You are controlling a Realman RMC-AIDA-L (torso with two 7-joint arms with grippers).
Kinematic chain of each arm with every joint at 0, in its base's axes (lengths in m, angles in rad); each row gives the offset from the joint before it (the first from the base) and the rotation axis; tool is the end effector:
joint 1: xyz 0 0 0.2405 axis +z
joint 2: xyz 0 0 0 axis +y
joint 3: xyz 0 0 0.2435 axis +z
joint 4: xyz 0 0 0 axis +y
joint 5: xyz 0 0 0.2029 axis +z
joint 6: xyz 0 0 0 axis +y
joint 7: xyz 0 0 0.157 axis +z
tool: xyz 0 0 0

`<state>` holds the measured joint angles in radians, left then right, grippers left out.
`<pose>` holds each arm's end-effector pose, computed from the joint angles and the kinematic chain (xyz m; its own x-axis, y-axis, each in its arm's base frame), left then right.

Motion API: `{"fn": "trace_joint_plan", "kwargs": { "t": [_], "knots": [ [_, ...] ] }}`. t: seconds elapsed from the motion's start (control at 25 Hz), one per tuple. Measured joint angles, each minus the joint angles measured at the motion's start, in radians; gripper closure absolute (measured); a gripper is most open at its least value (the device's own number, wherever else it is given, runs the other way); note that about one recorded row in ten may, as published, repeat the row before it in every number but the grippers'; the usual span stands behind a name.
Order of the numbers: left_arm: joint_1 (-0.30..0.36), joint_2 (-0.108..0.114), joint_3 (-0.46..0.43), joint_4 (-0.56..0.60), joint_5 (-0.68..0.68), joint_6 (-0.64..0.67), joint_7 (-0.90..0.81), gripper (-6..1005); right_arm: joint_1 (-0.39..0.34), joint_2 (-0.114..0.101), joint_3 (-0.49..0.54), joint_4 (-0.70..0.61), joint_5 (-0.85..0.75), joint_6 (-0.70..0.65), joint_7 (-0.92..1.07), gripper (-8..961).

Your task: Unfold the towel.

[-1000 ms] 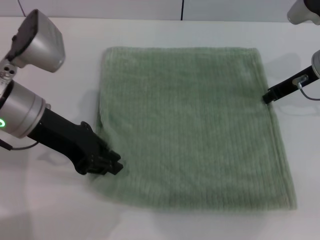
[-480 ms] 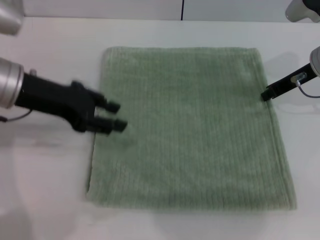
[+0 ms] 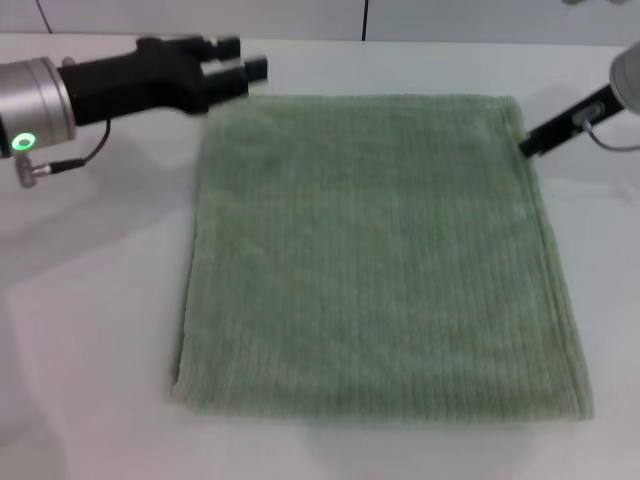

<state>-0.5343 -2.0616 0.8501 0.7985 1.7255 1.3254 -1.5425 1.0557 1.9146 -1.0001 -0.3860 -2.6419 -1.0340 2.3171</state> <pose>-0.2109 0.3766 0.0298 0.7309 0.2747 0.6248 0.5439 -0.7874 -0.2901 0.2178 0.4505 0.0022 0.6875 -0.7239 0.0566 -0.5883 -0.6010 -0.5410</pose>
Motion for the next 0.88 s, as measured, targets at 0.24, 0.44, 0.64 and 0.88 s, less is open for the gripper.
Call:
{"fn": "trace_joint_plan", "kwargs": {
  "t": [0.24,0.44,0.64,0.88],
  "knots": [
    [-0.056,-0.004,-0.004,-0.294,-0.409,-0.212,0.311,506,0.036,0.033,0.000,-0.023,-0.022,0.117,-0.046,955],
    [-0.120,-0.007,-0.021,-0.493,-0.761,-0.303,0.566,509,0.023,0.085,0.000,-0.047,-0.020,0.278,-0.132,954],
    [-0.189,-0.011,-0.077,-0.640,-1.013,-0.344,0.820,511,-0.016,0.146,-0.001,-0.055,-0.009,0.511,-0.196,954],
    [-0.221,-0.015,-0.152,-0.700,-1.135,-0.349,0.921,514,-0.092,0.167,-0.221,-0.029,0.228,0.864,-0.211,954]
  ]
}}
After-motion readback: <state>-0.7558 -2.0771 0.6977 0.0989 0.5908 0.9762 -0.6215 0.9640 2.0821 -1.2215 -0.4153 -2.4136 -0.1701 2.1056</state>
